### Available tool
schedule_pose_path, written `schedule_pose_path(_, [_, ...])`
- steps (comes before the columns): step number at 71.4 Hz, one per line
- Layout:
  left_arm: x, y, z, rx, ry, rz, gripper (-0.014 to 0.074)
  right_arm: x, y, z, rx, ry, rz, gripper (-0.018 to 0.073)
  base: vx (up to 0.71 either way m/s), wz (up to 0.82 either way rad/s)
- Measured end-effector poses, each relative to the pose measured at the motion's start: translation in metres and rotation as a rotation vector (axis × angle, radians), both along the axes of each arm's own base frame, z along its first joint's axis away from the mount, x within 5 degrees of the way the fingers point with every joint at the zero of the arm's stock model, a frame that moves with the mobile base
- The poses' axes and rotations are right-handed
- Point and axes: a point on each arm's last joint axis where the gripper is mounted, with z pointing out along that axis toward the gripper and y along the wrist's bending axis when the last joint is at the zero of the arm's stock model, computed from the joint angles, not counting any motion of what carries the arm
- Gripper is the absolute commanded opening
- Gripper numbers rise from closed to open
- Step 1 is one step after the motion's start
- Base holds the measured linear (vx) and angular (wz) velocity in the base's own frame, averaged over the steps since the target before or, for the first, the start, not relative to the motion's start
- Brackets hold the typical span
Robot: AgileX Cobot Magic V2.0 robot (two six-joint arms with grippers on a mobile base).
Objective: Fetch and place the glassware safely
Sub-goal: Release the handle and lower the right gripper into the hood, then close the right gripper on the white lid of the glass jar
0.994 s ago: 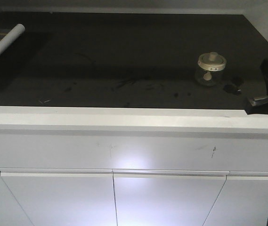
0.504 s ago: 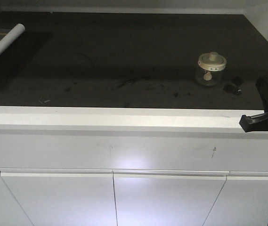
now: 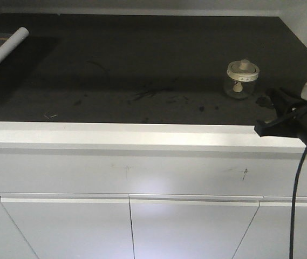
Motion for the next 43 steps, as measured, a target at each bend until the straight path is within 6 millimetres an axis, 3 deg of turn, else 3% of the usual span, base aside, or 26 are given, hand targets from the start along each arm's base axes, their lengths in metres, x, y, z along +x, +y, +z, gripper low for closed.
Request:
schedule_pose_path(16, [0.0, 0.0, -0.001, 0.001, 0.012, 0.002, -0.0007, 0.07, 0.002, 0.0, 0.005, -0.013, 0.004, 0.04, 0.0, 0.0])
schedule_pose_path(31, [0.0, 0.0, -0.001, 0.001, 0.015, 0.003, -0.0007, 0.13, 0.004, -0.006, 0.006, -0.039, 0.004, 0.0422, 0.0, 0.0])
schedule_pose_path(43, [0.0, 0.0, -0.001, 0.001, 0.015, 0.003, -0.0007, 0.161, 0.004, -0.015, 0.012, -0.05, 0.0, 0.0422, 0.0, 0.0])
